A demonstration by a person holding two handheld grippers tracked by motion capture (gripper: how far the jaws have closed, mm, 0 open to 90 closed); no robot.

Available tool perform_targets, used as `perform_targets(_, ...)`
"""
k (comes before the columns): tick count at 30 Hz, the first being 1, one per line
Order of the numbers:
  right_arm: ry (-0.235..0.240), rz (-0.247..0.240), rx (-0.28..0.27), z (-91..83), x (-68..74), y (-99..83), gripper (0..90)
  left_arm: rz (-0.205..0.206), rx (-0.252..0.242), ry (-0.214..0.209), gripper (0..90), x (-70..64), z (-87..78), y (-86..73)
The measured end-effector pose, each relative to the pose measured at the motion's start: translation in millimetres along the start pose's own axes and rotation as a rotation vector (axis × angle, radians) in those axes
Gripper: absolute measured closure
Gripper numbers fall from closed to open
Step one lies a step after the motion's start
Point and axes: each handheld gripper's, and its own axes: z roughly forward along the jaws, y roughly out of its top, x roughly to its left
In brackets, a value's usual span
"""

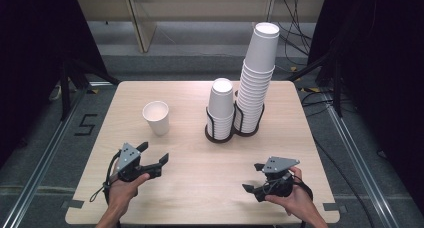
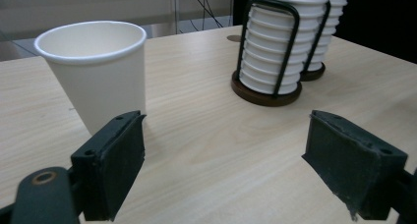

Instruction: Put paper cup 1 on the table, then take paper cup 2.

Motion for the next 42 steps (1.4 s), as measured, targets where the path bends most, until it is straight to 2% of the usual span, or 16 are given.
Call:
perform_targets(2,-0.011,-0.019,-0.012,-0.2,-2.1,0.3,19.7,0.011,0.008,-0.014,14.7,-5.1,-2.1,-3.7)
perform_targets(5,-0.013,-0.019,-0.013,-0.5,-2.2,0.1,19.7,0.029,0.015,-0.029,14.7,-11.5,-5.3,-8.5)
perform_targets(7,-0.004,0.004,-0.007,-1.0,-0.8,0.0,19.7,0.043,0.015,-0.035,14.7,-15.2,-8.1,-10.6)
perform_targets(11,-0.014,0.002,-0.013,-1.1,-3.2,-0.5,19.7,0.045,0.001,-0.056,14.7,-22.4,-12.8,-15.2)
perform_targets(14,-0.022,0.004,-0.014,-1.3,-4.8,-0.9,19.7,0.053,0.020,-0.071,14.7,-28.6,-16.4,-19.4)
perform_targets(16,-0.025,0.017,-0.015,-2.1,-4.5,-1.2,19.7,0.064,0.011,-0.079,14.6,-32.6,-17.5,-21.3)
perform_targets(17,-0.033,0.001,-0.021,-2.0,-6.0,-1.3,19.7,0.070,0.008,-0.081,14.7,-34.6,-18.5,-22.4)
perform_targets(19,-0.032,0.024,-0.020,-2.3,-5.7,-1.4,19.7,0.073,0.015,-0.090,14.7,-39.0,-20.7,-25.3)
perform_targets(22,-0.036,0.025,-0.022,-3.2,-6.4,-1.3,19.7,0.082,0.023,-0.100,14.6,-44.8,-23.1,-29.1)
perform_targets(24,-0.041,0.017,-0.025,-3.9,-7.0,-1.2,19.7,0.067,0.018,-0.104,14.6,-48.5,-24.0,-31.2)
perform_targets(27,-0.054,0.029,-0.032,-5.0,-7.1,-0.4,19.7,0.080,0.027,-0.103,14.7,-52.3,-26.3,-31.1)
perform_targets(30,-0.059,0.031,-0.044,-6.5,-9.1,1.7,19.7,0.088,0.015,-0.123,14.7,-55.0,-24.7,-31.8)
perform_targets(32,-0.081,0.028,-0.062,-7.7,-12.4,3.5,19.6,0.089,0.028,-0.125,14.7,-56.1,-24.7,-31.8)
perform_targets(36,-0.106,0.058,-0.073,-11.7,-16.1,8.8,19.7,0.088,0.022,-0.132,14.7,-57.3,-23.4,-32.7)
perform_targets(38,-0.116,0.092,-0.093,-16.1,-18.3,13.4,19.5,0.093,0.028,-0.129,14.7,-57.5,-24.4,-32.3)
perform_targets(42,-0.146,0.108,-0.139,-27.3,-28.1,26.7,19.2,0.087,0.021,-0.126,14.7,-55.9,-24.2,-32.1)
